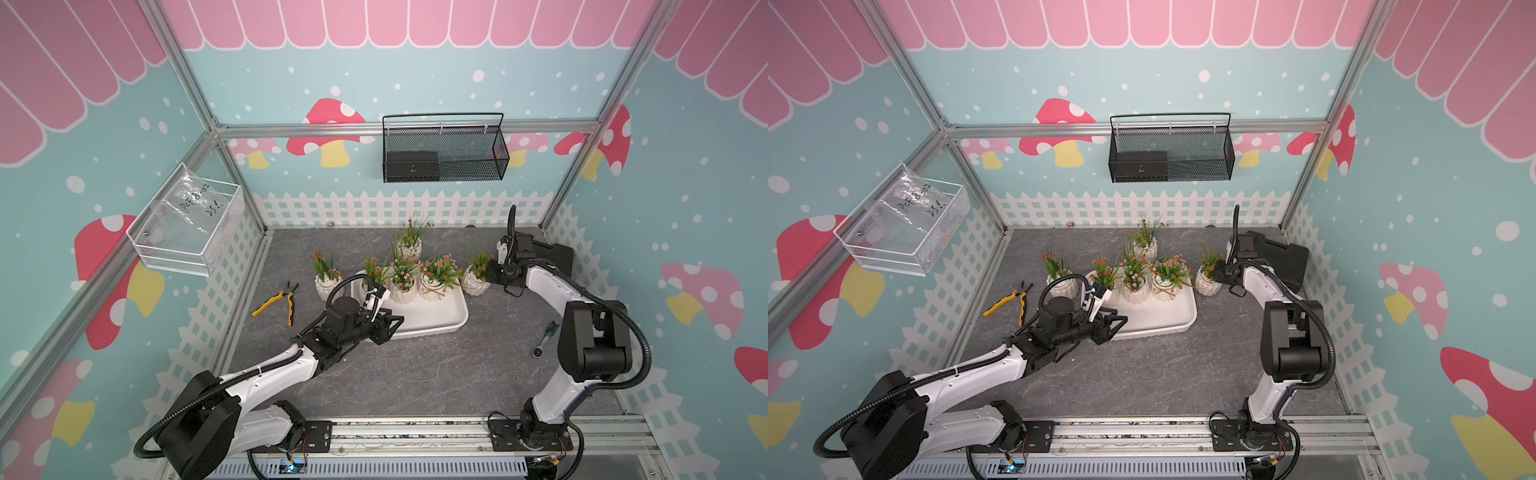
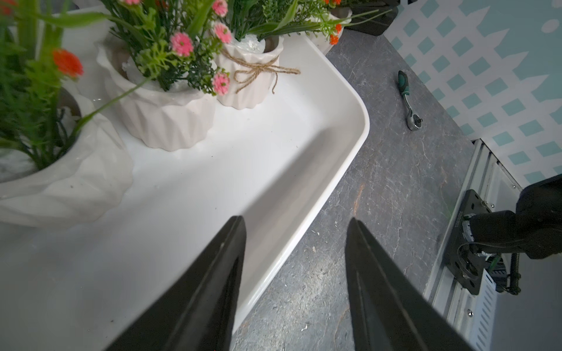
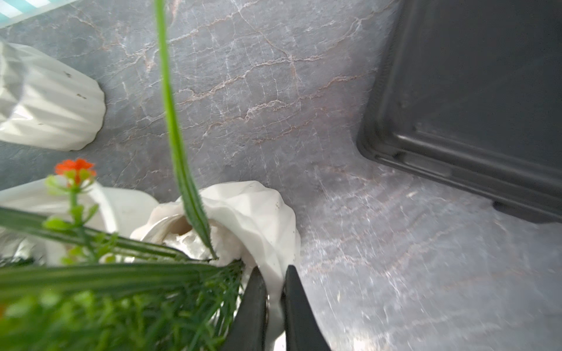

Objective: Put the potted gypsophila into the storage box
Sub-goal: Pick up the baby's breath potted plant from the center of the board, then move the storage box to the center of the board.

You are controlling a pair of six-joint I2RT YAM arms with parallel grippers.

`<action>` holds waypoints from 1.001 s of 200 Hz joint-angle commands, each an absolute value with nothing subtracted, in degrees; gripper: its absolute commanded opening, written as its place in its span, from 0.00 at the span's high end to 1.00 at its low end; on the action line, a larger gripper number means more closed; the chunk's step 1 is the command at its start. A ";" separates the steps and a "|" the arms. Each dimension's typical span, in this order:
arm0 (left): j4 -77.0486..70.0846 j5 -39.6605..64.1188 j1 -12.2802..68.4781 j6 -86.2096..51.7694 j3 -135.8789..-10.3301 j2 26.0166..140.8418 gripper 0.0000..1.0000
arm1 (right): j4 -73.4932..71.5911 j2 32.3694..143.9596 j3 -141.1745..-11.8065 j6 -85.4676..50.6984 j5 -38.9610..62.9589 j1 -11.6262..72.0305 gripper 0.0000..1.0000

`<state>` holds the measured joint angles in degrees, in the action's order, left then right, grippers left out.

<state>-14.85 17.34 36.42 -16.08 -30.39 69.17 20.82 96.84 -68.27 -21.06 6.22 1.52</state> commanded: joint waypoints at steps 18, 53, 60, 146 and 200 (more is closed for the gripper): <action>-13.63 15.51 36.66 -17.21 -32.09 67.73 0.46 | 20.68 85.17 -64.87 -20.12 6.67 1.63 1.00; -12.43 14.05 36.67 -18.61 -32.52 66.17 0.46 | 22.23 77.71 -61.60 -18.50 9.76 1.60 1.00; -12.46 13.12 36.65 -19.32 -32.44 65.81 0.46 | 22.40 76.63 -61.20 -18.38 10.90 1.65 1.00; 3.04 6.40 36.20 -28.29 -35.29 59.85 0.48 | 26.18 69.46 -61.25 -14.95 19.00 4.06 1.00; 22.14 3.21 30.70 -33.74 -33.88 47.32 0.50 | 26.81 70.23 -62.05 -13.17 22.43 9.67 1.00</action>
